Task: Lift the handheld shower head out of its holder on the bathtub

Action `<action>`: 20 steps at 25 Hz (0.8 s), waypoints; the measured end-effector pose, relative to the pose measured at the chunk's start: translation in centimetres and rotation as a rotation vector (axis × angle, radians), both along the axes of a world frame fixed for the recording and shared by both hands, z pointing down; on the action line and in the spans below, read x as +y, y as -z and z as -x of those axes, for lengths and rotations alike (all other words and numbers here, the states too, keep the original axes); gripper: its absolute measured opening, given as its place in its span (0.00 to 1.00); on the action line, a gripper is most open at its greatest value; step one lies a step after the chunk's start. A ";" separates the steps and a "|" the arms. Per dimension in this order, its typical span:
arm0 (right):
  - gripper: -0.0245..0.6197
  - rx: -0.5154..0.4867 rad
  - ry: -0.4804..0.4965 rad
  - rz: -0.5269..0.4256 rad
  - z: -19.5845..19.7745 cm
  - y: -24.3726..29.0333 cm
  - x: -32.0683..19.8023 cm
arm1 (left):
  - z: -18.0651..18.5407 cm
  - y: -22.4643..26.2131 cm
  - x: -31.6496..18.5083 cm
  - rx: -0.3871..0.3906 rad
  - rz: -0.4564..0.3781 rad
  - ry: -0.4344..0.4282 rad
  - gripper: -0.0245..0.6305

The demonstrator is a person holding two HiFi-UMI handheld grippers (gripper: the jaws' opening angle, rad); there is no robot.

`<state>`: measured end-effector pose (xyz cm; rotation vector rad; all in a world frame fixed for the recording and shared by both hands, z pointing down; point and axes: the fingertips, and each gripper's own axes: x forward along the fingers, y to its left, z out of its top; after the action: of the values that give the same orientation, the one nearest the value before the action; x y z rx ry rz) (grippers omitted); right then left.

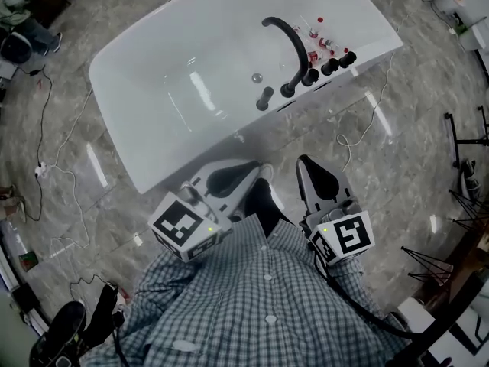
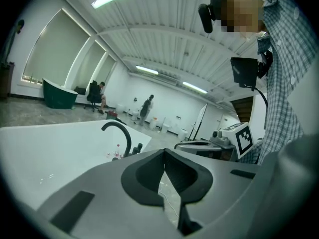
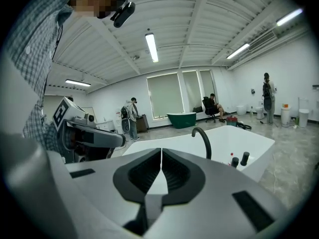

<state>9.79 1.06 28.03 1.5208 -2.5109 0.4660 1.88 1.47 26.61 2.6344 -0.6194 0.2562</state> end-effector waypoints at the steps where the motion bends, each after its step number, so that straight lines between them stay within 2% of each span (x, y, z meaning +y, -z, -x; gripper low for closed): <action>1: 0.07 0.002 0.005 0.003 -0.6 -0.3 -1.1 | -0.7 -0.2 -1.1 -0.001 0.005 0.004 0.05; 6: 0.07 -0.010 0.042 0.047 -2.6 -2.2 -5.5 | -3.1 -1.8 -5.9 -0.016 0.048 0.044 0.05; 11: 0.07 -0.003 0.107 0.065 -2.9 -4.5 -9.9 | -3.8 -3.3 -9.8 -0.037 0.052 0.088 0.05; 13: 0.07 -0.003 0.113 0.075 -2.8 -5.8 -11.6 | -3.9 -4.2 -10.8 -0.045 0.052 0.081 0.05; 17: 0.07 0.011 0.116 0.084 -1.9 -8.0 -14.3 | -2.7 -7.3 -12.7 -0.118 0.081 0.061 0.05; 20: 0.07 0.032 0.116 0.090 -1.5 -9.2 -15.2 | -2.5 -8.8 -13.6 -0.110 0.080 0.042 0.05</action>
<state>11.24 -14.11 37.28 1.3318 -2.5008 0.5242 4.38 -12.16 35.41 2.5408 -0.6857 0.4068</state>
